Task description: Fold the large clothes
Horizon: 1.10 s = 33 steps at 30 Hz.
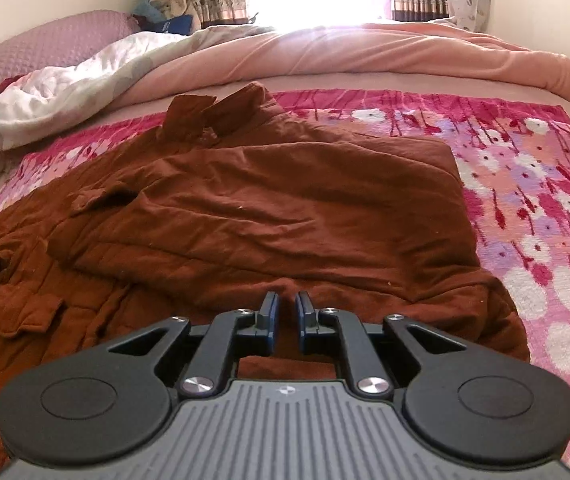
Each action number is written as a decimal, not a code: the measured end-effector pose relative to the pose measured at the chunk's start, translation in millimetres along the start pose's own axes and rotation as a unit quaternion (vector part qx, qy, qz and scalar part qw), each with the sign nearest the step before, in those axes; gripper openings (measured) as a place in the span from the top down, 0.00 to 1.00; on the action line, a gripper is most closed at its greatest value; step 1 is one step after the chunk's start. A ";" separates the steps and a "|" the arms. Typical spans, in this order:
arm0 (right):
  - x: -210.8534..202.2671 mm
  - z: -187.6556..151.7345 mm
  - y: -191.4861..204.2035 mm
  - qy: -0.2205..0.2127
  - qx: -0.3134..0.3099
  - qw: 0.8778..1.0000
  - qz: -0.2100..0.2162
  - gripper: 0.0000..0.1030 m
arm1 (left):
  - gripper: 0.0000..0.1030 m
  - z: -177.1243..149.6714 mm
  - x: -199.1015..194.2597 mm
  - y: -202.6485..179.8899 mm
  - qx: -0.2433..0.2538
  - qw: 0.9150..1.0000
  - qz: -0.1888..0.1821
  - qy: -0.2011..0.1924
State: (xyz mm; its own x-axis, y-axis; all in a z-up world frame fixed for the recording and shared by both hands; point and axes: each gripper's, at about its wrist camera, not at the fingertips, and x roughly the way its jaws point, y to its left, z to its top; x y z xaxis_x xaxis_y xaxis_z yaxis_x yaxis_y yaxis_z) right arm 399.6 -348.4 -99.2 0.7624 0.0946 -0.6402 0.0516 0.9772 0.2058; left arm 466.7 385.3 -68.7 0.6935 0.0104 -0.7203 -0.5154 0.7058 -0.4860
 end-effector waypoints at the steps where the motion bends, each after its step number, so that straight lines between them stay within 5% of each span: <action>1: 0.1 0.3 1.2 0.000 -0.001 1.000 -0.002 0.87 | 0.50 -0.6 -0.8 -2.2 0.000 1.000 0.000 0.000; 5: 0.8 2.2 2.0 -0.001 0.004 1.000 -0.014 0.87 | 0.56 3.4 14.8 -13.4 -0.002 1.000 0.009 0.003; 7: 1.6 2.4 0.8 0.000 0.007 1.000 -0.018 0.87 | 0.91 1.7 20.4 -17.1 -0.006 1.000 0.018 -0.003; 8: 1.6 2.0 0.1 -0.001 0.010 1.000 -0.019 0.87 | 0.95 2.4 21.2 -17.1 -0.007 1.000 0.022 -0.002; 14: 4.4 -1.2 -4.6 0.003 0.021 1.000 -0.021 0.87 | 0.98 0.0 13.5 -22.7 -0.001 1.000 0.013 -0.027; 21: 11.2 -1.5 -6.5 0.008 0.019 1.000 -0.018 0.87 | 0.98 -10.1 -21.6 -78.8 0.075 0.994 -0.026 -0.070; 27: 12.3 -1.9 -13.8 0.004 0.021 1.000 -0.007 0.87 | 0.99 -44.6 -49.6 -170.6 0.169 0.978 -0.101 -0.073; 33: 12.8 -4.0 -25.1 0.012 0.014 1.000 -0.004 0.87 | 0.99 -135.0 -47.9 -273.4 0.279 0.940 -0.196 -0.016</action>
State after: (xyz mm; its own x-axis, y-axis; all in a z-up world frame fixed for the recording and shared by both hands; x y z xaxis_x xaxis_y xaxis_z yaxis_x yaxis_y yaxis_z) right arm 405.5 -371.0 -115.5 0.7459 0.0909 -0.6598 0.0760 0.9726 0.2199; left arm 506.5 96.2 31.9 0.7946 -0.3123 -0.5207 0.1207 0.9217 -0.3687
